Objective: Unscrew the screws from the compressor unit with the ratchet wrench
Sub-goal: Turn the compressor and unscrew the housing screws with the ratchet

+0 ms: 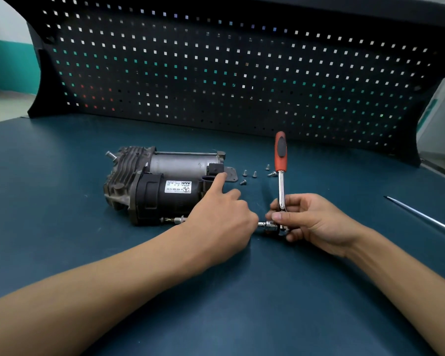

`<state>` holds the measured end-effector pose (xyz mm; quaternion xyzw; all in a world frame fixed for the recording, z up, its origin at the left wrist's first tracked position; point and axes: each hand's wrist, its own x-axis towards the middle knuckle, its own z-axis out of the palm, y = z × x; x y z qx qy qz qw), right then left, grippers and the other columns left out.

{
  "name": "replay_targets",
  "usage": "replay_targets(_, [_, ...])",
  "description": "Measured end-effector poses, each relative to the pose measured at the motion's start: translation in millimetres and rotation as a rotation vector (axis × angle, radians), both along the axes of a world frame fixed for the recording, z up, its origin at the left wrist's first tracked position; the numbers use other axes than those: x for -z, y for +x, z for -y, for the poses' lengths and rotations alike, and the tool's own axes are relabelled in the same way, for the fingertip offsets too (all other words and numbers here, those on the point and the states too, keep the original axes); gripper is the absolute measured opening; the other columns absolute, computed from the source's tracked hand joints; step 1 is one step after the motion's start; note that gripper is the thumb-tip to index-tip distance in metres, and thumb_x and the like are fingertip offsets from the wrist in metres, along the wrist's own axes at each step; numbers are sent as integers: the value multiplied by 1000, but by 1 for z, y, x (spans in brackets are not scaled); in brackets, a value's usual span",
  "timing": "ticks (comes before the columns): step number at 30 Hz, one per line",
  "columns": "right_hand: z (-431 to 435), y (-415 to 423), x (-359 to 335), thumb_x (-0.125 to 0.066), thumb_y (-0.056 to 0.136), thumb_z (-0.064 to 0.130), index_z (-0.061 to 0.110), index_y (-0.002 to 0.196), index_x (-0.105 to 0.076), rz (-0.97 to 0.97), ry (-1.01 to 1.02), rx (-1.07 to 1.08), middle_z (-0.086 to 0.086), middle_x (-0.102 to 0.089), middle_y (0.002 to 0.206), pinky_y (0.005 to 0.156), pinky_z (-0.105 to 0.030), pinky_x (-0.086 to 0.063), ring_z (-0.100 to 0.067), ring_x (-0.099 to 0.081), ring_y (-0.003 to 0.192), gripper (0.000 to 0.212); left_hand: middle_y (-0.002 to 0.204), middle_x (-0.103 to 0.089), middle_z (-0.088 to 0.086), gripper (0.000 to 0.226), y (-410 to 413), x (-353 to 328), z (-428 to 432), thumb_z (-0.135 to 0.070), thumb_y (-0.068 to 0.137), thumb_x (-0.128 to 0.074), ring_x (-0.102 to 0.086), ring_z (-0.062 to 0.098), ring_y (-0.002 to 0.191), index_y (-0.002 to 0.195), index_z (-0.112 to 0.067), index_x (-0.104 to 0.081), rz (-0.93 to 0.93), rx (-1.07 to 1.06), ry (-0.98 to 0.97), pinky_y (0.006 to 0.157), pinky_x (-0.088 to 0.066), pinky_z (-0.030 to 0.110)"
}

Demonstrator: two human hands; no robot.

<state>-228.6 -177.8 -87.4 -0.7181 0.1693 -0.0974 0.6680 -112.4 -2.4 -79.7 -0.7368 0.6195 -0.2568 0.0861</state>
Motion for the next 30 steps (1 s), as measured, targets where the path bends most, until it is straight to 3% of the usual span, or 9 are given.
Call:
replay_targets(5, [-3, 1, -2, -79, 66, 27, 5, 98, -64, -35, -21, -18, -16, -74, 90, 44, -20, -48, -18, -72, 69, 41, 86, -65, 4, 19, 0, 2, -1, -12, 96, -37, -48, 29, 97, 80, -22, -38, 22, 16, -1, 114, -8, 61])
replay_targets(9, [-4, 1, -3, -77, 70, 33, 5, 93, -64, -66, -21, -36, -14, -71, 86, 42, -19, -46, -24, -74, 71, 39, 74, -46, 2, 17, 0, 3, -1, -10, 97, -36, -31, 26, 85, 82, -19, -38, 28, 6, 23, 115, -6, 64])
replay_targets(12, [-4, 0, -4, -80, 66, 33, 7, 93, -66, -58, -27, -60, -15, -72, 88, 44, -18, -49, -25, -74, 72, 40, 81, -57, 4, 17, -1, 1, -1, -11, 97, -35, -36, 27, 86, 82, -19, -38, 22, -3, 44, 115, -7, 63])
replay_targets(16, [-2, -1, -3, -85, 59, 25, 5, 103, -64, 1, -14, -38, -14, -74, 95, 49, -24, -54, -29, -73, 72, 53, 89, -64, 4, 18, 0, -1, -1, -13, 97, -35, -47, 28, 96, 81, -20, -37, 9, 0, 45, 115, -8, 60])
replay_targets(22, [-2, -2, 2, -87, 52, 18, 12, 103, -71, 108, -184, 27, -4, -76, 93, 53, -28, -57, -17, -70, 70, 54, 90, -66, 4, 19, 6, 3, 3, -14, 97, -35, -50, 27, 93, 82, -22, -44, 14, -7, 29, 114, -9, 57])
replay_targets(27, [-3, -4, 2, -84, 62, 1, 13, 96, -73, 180, -276, 2, -4, -76, 92, 61, -29, -59, -14, -70, 76, 38, 91, -68, 2, 26, 12, 5, 4, -21, 102, -37, -49, 27, 91, 93, -20, -61, 62, -29, 24, 113, -13, 53])
replay_targets(30, [-1, -5, 3, -82, 70, -10, 13, 88, -76, 230, -433, -37, -2, -77, 89, 78, -23, -56, -10, -70, 83, 30, 92, -67, 1, 26, 13, 5, 3, -18, 100, -35, -50, 27, 95, 98, -19, -61, 52, -27, 29, 114, -11, 52])
